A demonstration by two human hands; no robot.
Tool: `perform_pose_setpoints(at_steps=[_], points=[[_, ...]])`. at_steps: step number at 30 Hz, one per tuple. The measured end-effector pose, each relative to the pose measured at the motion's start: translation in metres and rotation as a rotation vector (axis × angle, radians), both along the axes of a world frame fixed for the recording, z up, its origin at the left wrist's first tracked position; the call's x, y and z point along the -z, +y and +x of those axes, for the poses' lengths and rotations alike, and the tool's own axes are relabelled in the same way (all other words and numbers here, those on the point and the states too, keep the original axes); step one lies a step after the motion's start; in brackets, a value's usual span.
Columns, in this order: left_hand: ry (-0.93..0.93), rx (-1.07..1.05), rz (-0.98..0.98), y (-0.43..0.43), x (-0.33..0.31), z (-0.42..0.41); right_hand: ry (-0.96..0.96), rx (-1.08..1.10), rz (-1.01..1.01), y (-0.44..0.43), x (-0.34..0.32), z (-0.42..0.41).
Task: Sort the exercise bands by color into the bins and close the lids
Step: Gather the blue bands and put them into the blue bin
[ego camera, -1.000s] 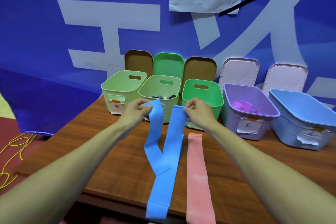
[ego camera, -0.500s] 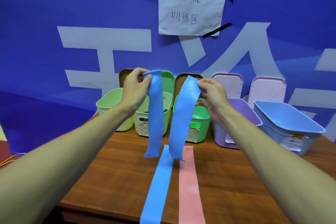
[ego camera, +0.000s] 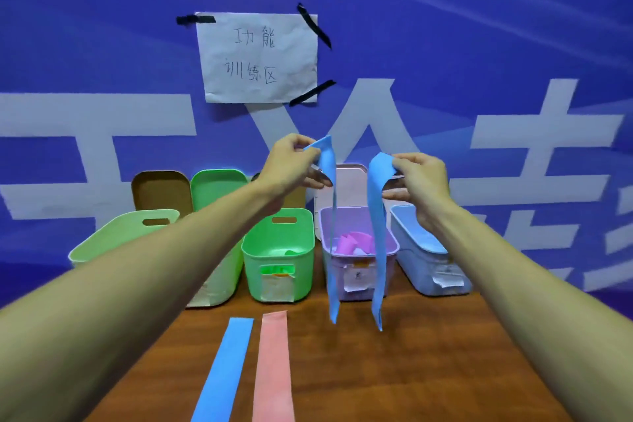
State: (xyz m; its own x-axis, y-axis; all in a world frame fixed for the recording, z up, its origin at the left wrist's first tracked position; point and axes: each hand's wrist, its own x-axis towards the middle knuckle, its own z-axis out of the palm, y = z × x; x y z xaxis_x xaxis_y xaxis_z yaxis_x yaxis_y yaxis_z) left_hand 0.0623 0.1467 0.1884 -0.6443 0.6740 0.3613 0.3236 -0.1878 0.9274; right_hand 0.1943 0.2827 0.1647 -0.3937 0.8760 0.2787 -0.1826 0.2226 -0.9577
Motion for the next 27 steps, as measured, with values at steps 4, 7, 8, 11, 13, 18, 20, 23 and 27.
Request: perform_pose_setpoints(at_steps=[4,7,8,11,13,18,20,23,27], points=[[-0.148,0.138,0.022,0.055,-0.006,0.024,0.071,0.113,-0.019,0.046,-0.012,0.028],[-0.261,0.218,0.074,0.102,-0.008,0.038,0.126,0.196,-0.032,0.082,-0.022,0.046],[-0.281,0.243,0.081,0.117,-0.009,0.042,0.134,0.222,-0.027,0.094,-0.025,0.05],[-0.297,0.277,0.088,0.162,-0.012,0.05,0.162,0.278,-0.011,0.128,-0.032,0.059],[-0.309,0.288,0.097,0.191,-0.012,0.052,0.184,0.288,-0.011,0.148,-0.034,0.062],[-0.351,0.299,0.124,0.249,0.001,0.053,0.193,0.314,0.022,0.184,-0.025,0.06],[-0.363,0.311,0.118,0.264,0.009,0.052,0.181,0.312,0.029,0.195,-0.017,0.056],[-0.386,0.317,0.126,0.282,0.021,0.049,0.111,0.292,0.048,0.21,0.002,0.047],[-0.305,0.288,-0.044,0.302,0.053,0.039,-0.098,0.231,-0.001,0.231,0.04,0.036]])
